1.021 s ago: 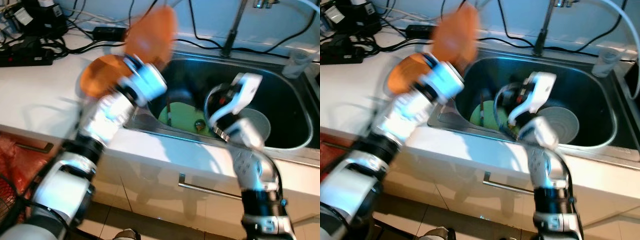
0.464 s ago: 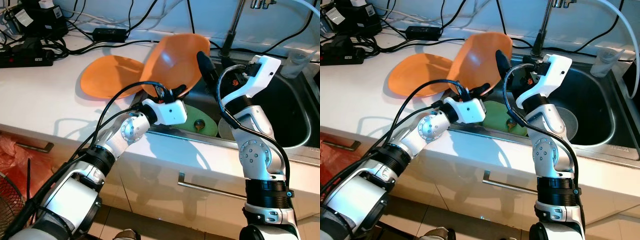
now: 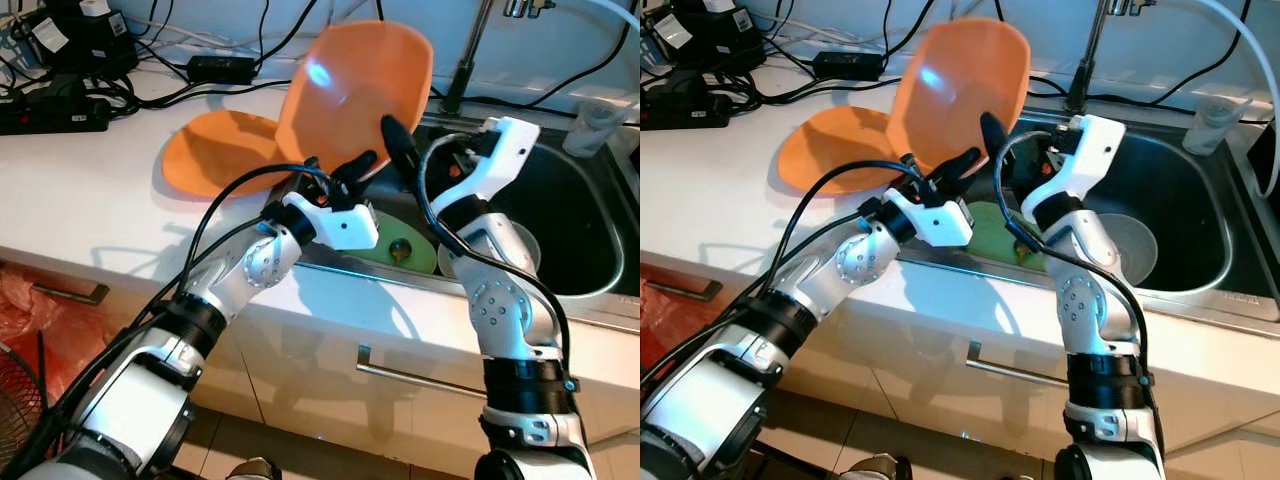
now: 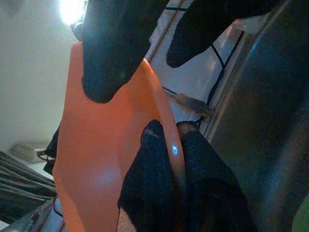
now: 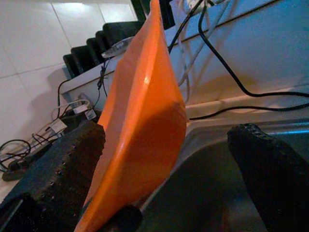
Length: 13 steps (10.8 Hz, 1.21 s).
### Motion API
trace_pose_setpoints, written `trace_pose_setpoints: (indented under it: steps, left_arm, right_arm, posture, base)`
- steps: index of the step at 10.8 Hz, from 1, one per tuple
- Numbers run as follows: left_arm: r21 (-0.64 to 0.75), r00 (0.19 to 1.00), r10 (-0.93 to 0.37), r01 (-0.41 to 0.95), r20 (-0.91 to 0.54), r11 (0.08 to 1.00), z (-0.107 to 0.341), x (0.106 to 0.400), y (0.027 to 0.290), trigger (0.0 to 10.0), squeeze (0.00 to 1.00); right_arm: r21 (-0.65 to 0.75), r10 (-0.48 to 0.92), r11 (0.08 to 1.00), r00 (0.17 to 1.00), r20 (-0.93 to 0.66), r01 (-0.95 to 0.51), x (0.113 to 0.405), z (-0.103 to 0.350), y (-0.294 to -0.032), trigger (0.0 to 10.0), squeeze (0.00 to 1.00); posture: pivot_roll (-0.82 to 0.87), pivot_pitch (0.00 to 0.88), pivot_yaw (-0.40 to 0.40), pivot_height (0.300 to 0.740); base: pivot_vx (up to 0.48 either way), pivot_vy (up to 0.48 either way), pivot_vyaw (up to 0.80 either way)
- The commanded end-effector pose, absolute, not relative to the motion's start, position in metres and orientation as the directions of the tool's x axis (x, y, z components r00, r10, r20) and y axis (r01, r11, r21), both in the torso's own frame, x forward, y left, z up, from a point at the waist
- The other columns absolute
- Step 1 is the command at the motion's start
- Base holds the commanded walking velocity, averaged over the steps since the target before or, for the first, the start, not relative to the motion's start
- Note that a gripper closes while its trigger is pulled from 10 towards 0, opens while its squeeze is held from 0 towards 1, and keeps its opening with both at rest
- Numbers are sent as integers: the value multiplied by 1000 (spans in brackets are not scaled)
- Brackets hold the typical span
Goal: Kitchen organization
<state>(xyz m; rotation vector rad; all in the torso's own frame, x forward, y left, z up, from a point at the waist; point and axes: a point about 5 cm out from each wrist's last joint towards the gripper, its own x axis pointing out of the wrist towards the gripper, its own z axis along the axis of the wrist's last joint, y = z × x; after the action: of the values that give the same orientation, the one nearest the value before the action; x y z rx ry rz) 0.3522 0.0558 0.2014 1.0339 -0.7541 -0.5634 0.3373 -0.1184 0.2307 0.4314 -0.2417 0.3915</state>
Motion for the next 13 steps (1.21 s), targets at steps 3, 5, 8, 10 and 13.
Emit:
trace_pose_setpoints:
  steps: [3,5,8,10,13]
  left_arm:
    - [906,574,-746,17,338,424,203,341,47,0,0]
    - [900,558,-745,-8,365,435,201,334,44,0,0]
    - [896,573,-724,-44,385,442,200,333,50,0,0]
    - [892,566,-717,-78,408,446,202,331,56,0,0]
    - [890,547,-726,-86,417,447,203,328,53,0,0]
  right_arm:
    - [354,320,836,898,303,-418,345,238,-109,10000,0]
    - [354,312,841,902,300,-409,353,244,-103,10000,0]
    - [354,281,857,915,288,-375,364,251,-105,10000,0]
    - [361,268,864,928,260,-351,369,249,-108,10000,0]
    - [384,281,863,943,176,-329,377,239,-109,10000,0]
  posture:
    - [68,73,8,740]
    - [69,73,6,740]
    - [78,75,-3,740]
    - [85,74,-9,740]
    - [87,79,-11,740]
  base:
    - [0,0,0]
    - [0,0,0]
    - [0,0,0]
    - [0,0,0]
    - [0,0,0]
